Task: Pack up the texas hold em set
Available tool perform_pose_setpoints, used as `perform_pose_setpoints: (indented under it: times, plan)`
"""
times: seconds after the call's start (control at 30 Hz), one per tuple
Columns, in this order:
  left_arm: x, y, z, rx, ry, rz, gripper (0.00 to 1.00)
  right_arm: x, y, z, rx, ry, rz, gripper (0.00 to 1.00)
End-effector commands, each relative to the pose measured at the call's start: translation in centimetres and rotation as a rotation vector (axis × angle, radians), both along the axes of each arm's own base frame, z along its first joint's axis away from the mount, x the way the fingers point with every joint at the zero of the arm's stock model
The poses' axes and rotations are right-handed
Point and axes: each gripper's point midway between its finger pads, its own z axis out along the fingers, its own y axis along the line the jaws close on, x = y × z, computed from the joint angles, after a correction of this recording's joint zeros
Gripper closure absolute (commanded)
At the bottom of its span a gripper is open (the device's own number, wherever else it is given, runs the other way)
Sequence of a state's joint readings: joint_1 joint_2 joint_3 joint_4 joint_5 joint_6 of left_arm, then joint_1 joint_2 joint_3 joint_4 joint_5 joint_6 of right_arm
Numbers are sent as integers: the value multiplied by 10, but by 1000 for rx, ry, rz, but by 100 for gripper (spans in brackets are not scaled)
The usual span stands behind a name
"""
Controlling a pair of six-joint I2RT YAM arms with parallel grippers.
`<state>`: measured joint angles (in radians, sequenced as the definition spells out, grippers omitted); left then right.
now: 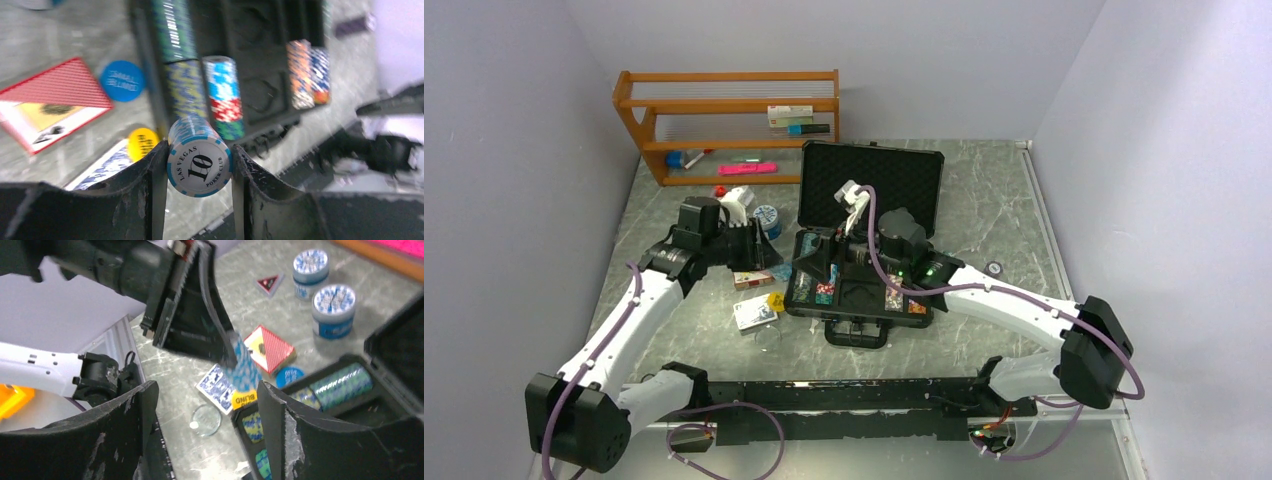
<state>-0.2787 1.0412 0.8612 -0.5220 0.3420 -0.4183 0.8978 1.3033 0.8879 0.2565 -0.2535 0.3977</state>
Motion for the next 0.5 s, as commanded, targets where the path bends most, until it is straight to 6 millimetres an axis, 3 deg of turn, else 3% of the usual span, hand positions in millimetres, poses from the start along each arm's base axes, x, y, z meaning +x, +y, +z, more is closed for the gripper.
perform_pose_setpoints:
  times: [0.0,0.27,0.47]
  plan:
    - [-32,-52,61,-236,-127,-403,95,-12,10,35,48,-218,150,20]
    - [-55,-69,87,-392,-156,-562,95,-27,3,20,7,-253,219,18]
    - [-50,-67,78,-372,-133,-520,95,-25,7,-1,-102,-207,263,18]
